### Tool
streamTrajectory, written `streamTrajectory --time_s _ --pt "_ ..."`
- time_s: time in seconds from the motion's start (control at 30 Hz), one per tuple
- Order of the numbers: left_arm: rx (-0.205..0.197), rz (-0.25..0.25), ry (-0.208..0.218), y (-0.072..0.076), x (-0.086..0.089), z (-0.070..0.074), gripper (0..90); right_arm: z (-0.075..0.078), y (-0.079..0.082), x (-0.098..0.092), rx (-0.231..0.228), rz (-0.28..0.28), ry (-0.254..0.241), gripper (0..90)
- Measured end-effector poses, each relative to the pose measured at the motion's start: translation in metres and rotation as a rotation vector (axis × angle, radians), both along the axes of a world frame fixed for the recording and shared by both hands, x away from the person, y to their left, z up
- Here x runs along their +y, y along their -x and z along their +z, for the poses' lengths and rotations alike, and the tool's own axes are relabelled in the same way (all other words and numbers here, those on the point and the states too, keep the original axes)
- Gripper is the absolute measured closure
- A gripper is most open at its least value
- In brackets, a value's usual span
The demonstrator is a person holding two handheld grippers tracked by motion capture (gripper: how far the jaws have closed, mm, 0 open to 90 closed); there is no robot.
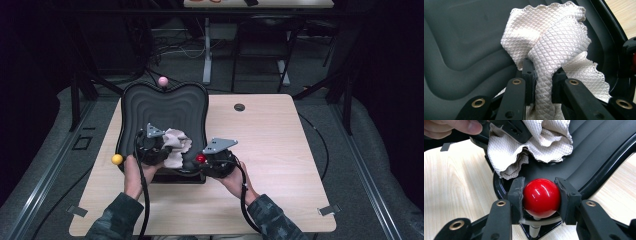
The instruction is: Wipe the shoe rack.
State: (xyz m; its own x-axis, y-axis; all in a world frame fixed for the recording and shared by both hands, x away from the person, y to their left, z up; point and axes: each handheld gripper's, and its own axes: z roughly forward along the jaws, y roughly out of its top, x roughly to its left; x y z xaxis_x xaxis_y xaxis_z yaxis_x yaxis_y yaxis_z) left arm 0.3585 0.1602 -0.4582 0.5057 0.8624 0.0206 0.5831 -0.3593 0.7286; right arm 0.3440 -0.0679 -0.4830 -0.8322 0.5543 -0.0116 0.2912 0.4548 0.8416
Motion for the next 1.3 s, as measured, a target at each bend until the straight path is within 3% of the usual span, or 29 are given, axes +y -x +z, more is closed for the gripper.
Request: streamTrajectory --time_s 0.2,0.8,1.03,1.2,1.3 --pt "-0.013 -0.007 0.005 -0.006 0.0 0.003 78.7 0.0 0.0 0.001 -0.001 0.001 0.007 60.8" --pt "-0.039 0.043 -0.003 -0.073 -0.007 0.038 78.7 0.0 0.0 0.001 0.004 -0.002 -0.006 60.5" --pt "-0.052 0.057 -0.018 -0.09 -0.01 0.048 78.6 0.0 -0.001 0.0 0.008 0.0 -0.01 60.3" --pt "-0.055 0.072 -0.008 -0.101 -0.012 0.054 78.7 0.001 -0.001 -0.003 0.011 0.011 -0.014 53.2" --pt "-0.057 0.076 0.001 -0.104 -0.013 0.055 78.7 0.003 0.0 -0.007 0.0 -0.009 -0.007 53.7"
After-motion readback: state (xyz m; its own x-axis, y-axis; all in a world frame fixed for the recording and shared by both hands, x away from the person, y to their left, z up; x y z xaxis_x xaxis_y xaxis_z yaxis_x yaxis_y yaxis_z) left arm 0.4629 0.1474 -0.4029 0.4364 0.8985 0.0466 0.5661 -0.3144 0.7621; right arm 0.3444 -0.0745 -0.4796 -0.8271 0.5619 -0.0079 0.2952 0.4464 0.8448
